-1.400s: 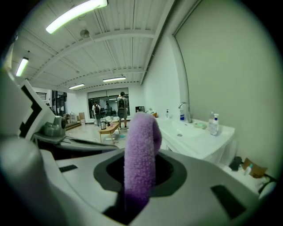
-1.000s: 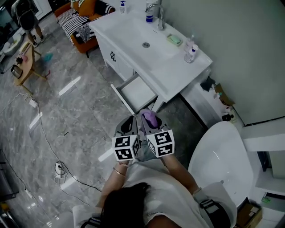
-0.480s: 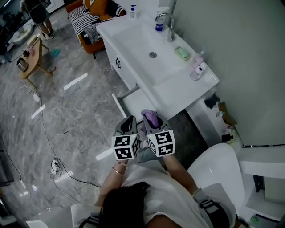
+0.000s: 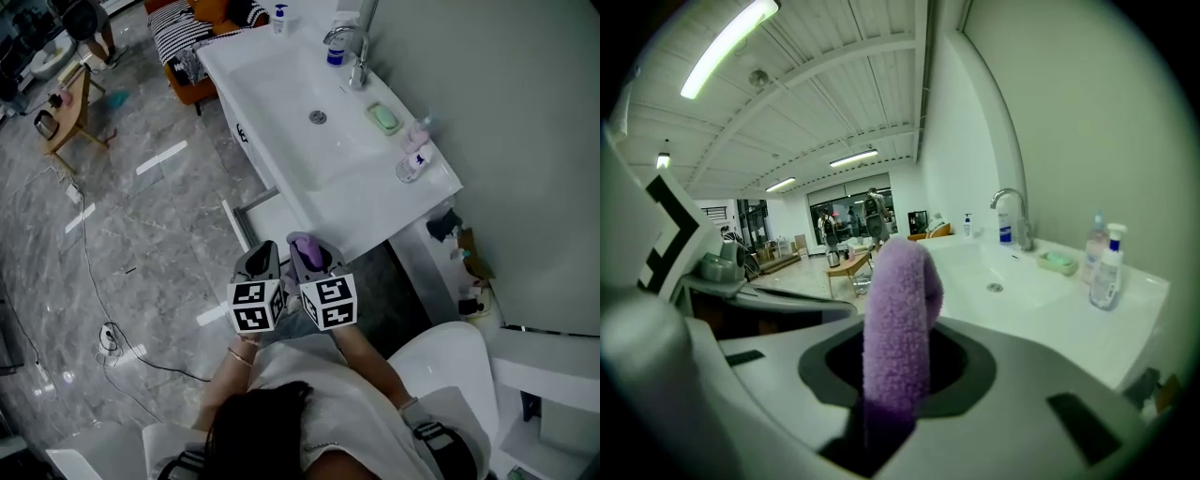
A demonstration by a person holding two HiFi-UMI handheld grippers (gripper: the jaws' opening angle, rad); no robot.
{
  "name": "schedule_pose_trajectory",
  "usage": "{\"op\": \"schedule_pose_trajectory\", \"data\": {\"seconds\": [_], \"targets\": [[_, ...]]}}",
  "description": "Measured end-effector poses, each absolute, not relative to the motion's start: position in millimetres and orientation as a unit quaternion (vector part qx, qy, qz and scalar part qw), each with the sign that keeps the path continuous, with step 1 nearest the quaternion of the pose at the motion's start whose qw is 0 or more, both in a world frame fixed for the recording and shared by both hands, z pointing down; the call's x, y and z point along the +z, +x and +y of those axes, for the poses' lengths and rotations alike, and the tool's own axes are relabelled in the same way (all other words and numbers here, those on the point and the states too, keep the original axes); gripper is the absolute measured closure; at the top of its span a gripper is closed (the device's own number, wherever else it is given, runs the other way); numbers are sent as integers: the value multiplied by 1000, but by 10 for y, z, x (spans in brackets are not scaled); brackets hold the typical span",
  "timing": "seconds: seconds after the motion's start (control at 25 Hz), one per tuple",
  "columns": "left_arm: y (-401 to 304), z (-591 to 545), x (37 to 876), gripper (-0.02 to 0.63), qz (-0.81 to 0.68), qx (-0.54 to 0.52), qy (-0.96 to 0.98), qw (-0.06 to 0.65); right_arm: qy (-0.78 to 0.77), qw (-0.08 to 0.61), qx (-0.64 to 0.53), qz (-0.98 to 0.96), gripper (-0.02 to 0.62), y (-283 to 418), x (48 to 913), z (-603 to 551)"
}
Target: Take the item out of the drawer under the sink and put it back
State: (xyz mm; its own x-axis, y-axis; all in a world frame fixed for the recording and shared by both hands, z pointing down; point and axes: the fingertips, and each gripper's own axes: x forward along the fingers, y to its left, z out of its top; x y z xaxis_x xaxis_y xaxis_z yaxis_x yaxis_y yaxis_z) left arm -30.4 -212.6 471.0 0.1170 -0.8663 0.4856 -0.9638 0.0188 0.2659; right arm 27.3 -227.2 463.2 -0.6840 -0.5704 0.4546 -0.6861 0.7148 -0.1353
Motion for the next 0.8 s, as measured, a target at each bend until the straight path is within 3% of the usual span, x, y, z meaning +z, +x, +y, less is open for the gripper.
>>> {"op": "schedule_pose_trajectory", "data": {"seconds": [0.8], "targets": [[-622,-2370,5110,595,-663,122,679,292,340,232,191,-891,494,-65,5154,-2464]]}}
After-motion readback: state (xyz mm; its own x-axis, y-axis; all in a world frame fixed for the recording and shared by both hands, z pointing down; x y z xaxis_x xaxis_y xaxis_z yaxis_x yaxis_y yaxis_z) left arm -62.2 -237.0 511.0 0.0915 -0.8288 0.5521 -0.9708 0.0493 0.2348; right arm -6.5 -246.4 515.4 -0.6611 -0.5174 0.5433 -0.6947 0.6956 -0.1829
